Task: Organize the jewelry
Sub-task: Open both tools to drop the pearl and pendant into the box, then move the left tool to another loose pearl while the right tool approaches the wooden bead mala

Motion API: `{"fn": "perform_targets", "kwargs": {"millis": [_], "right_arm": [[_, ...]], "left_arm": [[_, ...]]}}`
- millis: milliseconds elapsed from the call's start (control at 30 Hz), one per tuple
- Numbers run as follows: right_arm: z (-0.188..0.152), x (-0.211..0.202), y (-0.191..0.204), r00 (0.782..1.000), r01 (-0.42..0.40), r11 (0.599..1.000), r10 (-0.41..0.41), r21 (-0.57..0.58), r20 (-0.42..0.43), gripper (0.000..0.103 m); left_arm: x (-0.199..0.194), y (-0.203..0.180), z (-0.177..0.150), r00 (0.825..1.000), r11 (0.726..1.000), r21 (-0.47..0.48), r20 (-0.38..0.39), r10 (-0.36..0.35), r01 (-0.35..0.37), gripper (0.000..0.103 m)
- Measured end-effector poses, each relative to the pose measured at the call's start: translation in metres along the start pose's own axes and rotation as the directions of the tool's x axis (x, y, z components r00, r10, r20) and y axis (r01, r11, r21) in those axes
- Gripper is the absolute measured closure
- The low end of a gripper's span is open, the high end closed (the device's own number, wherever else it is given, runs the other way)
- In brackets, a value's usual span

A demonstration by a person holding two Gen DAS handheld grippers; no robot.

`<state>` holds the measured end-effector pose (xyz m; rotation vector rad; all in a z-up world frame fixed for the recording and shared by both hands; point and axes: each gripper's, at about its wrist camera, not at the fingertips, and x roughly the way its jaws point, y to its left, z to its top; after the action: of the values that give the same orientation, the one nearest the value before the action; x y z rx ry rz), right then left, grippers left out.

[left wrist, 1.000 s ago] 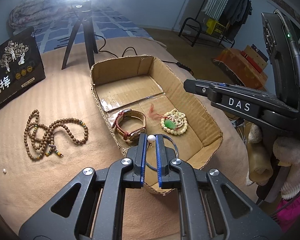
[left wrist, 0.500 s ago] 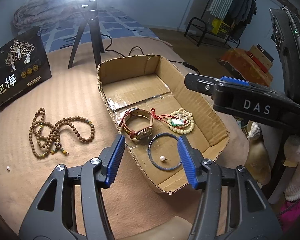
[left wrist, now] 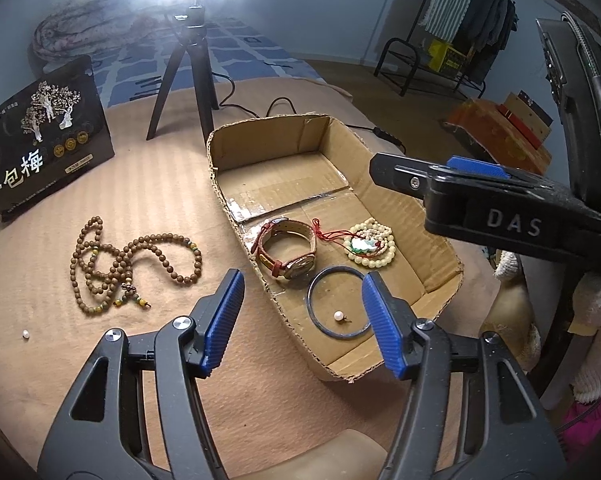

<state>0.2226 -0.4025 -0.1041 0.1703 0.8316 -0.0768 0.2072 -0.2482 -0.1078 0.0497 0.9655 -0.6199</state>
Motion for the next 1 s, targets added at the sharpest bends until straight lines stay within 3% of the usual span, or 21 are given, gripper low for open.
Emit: {"fn": "perform_targets", "kwargs": {"millis": [567, 733, 1000], "right_arm": [[0.0, -0.011, 0.013, 1.0, -0.007, 1.0, 0.007, 0.01, 0.026, 0.0], [0.001, -0.017, 0.022, 0.999, -0.032, 0.999, 0.032, 0.02, 0.043, 0.0], [0.006, -0.024, 0.049, 0.991, -0.118, 0.993, 0.117, 0.012, 0.063, 0.0]], "left_arm": [[-0.026, 0.015, -0.007, 0.999, 1.0, -0.002, 0.043, 0.02, -0.02, 0.04], [-0.037, 0.032, -0.012, 0.999, 0.999, -0.038, 0.041, 0.009, -0.008, 0.04], [-0.059, 0.073, -0.028, 0.997, 0.997, -0.037, 0.022, 0.076, -0.075, 0.04]]}}
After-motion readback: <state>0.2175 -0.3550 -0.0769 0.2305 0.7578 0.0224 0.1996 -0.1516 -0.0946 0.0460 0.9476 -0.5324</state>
